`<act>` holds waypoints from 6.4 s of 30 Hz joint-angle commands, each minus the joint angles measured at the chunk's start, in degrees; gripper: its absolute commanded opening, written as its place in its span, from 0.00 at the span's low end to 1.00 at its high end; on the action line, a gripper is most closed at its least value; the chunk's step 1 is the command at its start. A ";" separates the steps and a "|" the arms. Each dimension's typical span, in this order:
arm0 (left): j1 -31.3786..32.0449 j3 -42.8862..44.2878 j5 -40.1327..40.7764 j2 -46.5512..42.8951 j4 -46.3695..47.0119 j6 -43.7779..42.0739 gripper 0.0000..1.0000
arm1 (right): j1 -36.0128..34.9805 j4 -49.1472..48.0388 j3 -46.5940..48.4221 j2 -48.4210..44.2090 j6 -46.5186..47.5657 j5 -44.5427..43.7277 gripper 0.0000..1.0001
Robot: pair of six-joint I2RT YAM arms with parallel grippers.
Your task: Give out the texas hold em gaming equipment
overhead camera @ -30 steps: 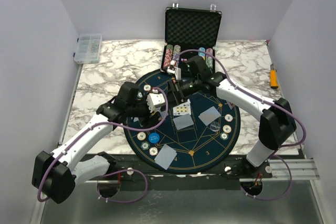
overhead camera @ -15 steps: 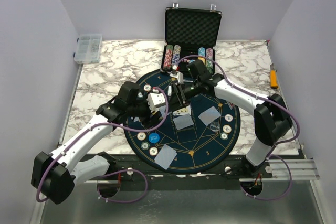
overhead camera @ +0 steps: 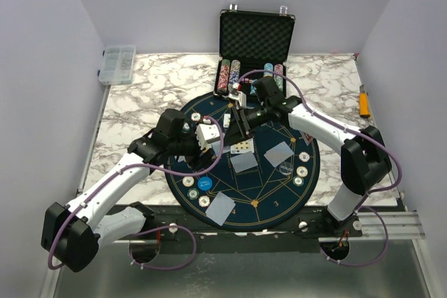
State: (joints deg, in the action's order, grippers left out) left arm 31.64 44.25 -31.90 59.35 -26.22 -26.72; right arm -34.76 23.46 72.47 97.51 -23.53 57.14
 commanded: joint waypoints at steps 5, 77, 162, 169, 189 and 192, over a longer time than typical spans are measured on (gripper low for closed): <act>0.40 0.50 -0.30 -0.67 0.97 -0.72 0.00 | 0.18 4.47 1.98 0.91 4.03 -1.94 0.30; -2.41 -4.17 -3.93 -4.47 7.00 -4.54 0.00 | 8.97 2.75 -8.84 -12.43 1.30 -2.01 0.72; 1.41 1.61 -2.02 -1.41 8.31 -2.11 0.00 | -4.17 -2.10 5.92 3.06 -0.65 -0.21 0.48; 1.16 2.52 1.12 -1.42 5.44 -0.89 0.60 | 1.35 0.79 5.70 2.90 -1.03 -1.25 0.01; -2.18 6.49 3.35 -2.05 -0.74 5.38 0.98 | 27.95 32.43 15.69 12.26 31.88 -19.95 0.01; -2.44 7.58 3.16 -1.26 -1.70 5.33 0.98 | 28.00 34.16 19.35 17.11 33.94 -20.19 0.01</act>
State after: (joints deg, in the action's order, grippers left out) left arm 29.71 49.08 -29.85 56.95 -26.09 -22.96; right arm -6.59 52.99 88.07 110.02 5.26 38.92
